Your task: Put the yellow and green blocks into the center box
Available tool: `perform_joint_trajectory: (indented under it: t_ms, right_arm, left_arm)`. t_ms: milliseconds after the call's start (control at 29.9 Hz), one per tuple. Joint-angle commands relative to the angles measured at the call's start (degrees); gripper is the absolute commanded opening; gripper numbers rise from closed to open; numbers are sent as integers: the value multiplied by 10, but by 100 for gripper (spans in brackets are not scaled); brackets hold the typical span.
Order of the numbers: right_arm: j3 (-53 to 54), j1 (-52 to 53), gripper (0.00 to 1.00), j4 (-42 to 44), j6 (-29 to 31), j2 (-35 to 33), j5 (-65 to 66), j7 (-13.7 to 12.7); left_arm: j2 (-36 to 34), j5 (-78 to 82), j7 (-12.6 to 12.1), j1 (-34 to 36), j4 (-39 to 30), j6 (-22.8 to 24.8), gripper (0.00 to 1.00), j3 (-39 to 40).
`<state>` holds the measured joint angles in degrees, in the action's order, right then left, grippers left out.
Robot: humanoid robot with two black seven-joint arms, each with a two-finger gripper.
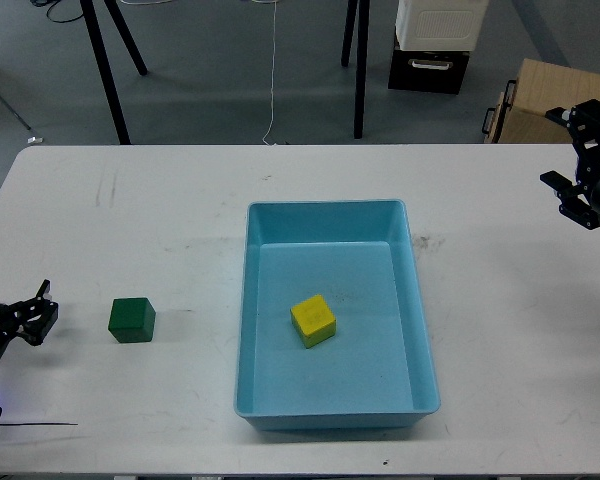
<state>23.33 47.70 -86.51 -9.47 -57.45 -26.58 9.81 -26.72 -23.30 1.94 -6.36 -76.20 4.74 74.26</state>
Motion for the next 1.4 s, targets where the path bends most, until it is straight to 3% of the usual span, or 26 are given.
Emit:
perform_joint_trajectory:
  t_ms: [0, 67, 167, 301, 401, 468, 601, 835, 1370]
  right_arm:
    - [31, -8, 100, -16, 2, -31, -140, 19]
    - [31, -19, 100, -25, 21, -54, -202, 34]
    - [30, -60, 100, -40, 100, -92, -289, 42]
    - [28, -158, 100, -46, 252, -120, -320, 61]
    - [25, -239, 100, -45, 375, -114, -313, 93]
    - [24, -288, 100, -38, 375, -91, -303, 109]
    - [30, -339, 100, -10, 375, 6, -219, 115]
    - [30, -349, 100, 17, 375, 53, -161, 180]
    - [93, -380, 100, 10, 375, 43, -166, 182]
  left_arm:
    - [0, 0, 0, -1, 0, 1, 100, 0]
    - [0, 0, 0, -1, 0, 1, 100, 0]
    - [0, -1, 0, -1, 0, 3, 100, 2]
    - [0, 0, -1, -1, 1, 5, 100, 2]
    - [0, 0, -1, -2, 1, 5, 100, 1]
    - [0, 0, -1, -1, 1, 4, 100, 0]
    - [0, 0, -1, -1, 1, 4, 100, 0]
    - [-1, 0, -4, 0, 1, 5, 100, 0]
    - [-1, -1, -1, 0, 3, 16, 100, 15]
